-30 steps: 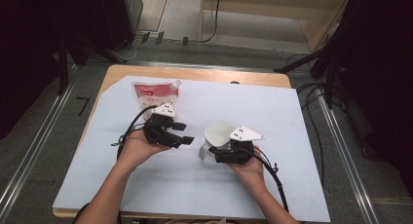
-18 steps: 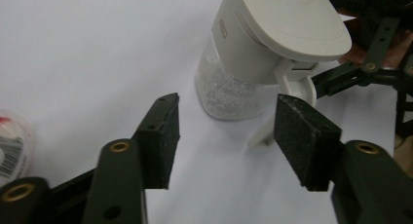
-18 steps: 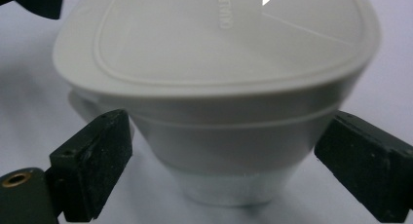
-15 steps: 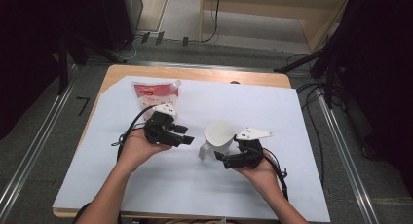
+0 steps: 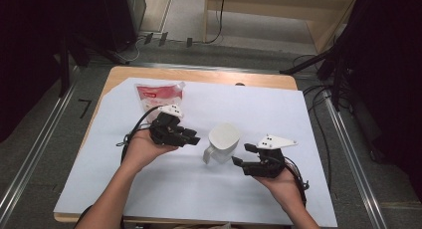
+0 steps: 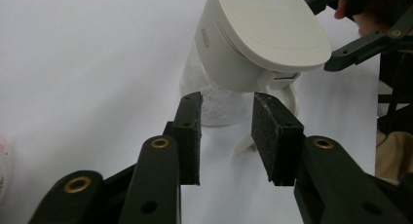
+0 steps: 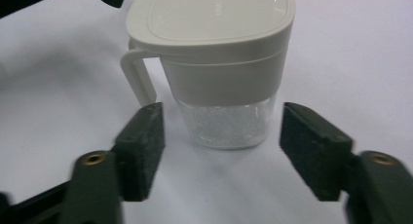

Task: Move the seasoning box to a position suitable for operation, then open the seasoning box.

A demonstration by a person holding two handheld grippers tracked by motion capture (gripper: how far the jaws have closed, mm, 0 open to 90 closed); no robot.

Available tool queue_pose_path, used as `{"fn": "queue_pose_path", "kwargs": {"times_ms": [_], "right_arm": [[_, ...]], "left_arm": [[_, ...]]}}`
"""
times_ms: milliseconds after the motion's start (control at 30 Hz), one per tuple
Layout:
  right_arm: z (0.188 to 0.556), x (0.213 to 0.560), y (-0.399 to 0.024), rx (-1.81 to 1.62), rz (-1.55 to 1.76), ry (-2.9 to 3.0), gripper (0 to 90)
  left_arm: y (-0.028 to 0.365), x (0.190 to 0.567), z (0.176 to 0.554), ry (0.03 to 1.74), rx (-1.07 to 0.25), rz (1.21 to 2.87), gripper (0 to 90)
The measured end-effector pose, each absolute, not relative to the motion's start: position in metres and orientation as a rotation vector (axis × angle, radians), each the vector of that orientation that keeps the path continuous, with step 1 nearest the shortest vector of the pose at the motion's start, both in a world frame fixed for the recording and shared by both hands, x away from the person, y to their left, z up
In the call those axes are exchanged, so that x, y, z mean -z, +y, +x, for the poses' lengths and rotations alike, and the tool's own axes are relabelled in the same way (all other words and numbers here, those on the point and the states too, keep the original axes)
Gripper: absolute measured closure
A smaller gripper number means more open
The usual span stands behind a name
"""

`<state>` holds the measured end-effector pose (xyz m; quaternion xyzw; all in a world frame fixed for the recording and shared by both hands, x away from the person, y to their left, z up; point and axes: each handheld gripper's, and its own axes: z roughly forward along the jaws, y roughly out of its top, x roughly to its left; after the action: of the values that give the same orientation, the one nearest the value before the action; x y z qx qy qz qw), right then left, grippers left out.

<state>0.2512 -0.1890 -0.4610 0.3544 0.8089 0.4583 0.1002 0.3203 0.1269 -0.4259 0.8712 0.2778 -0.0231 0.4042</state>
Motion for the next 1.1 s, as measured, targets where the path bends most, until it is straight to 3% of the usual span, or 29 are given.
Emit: {"fn": "queue_pose_path", "kwargs": {"times_ms": [33, 133, 300, 400, 433, 567, 1100], "right_arm": [[0.249, 0.458, -0.191, -1.350, 1.028, 2.388, 47.3], [0.249, 0.456, -0.193, -1.357, 1.021, 2.383, 53.0], [0.250, 0.455, -0.198, -1.336, 1.026, 2.398, 74.3], [0.252, 0.457, -0.198, -1.306, 1.052, 2.416, 85.0], [0.253, 0.458, -0.197, -1.310, 1.061, 2.427, 90.0], [0.255, 0.458, -0.195, -1.307, 1.069, 2.435, 90.0], [0.265, 0.459, -0.182, -1.317, 1.101, 2.435, 90.0]], "left_arm": [[0.126, 0.427, 0.320, 0.696, 0.057, 2.208, 63.5], [0.124, 0.428, 0.320, 0.691, 0.056, 2.217, 62.4], [0.122, 0.429, 0.320, 0.689, 0.070, 2.213, 62.0], [0.121, 0.431, 0.320, 0.683, 0.106, 2.216, 73.3], [0.121, 0.432, 0.320, 0.676, 0.118, 2.213, 82.4], [0.119, 0.433, 0.319, 0.642, 0.138, 2.223, 90.0], [0.103, 0.441, 0.319, 0.632, 0.209, 2.255, 90.0]]}}
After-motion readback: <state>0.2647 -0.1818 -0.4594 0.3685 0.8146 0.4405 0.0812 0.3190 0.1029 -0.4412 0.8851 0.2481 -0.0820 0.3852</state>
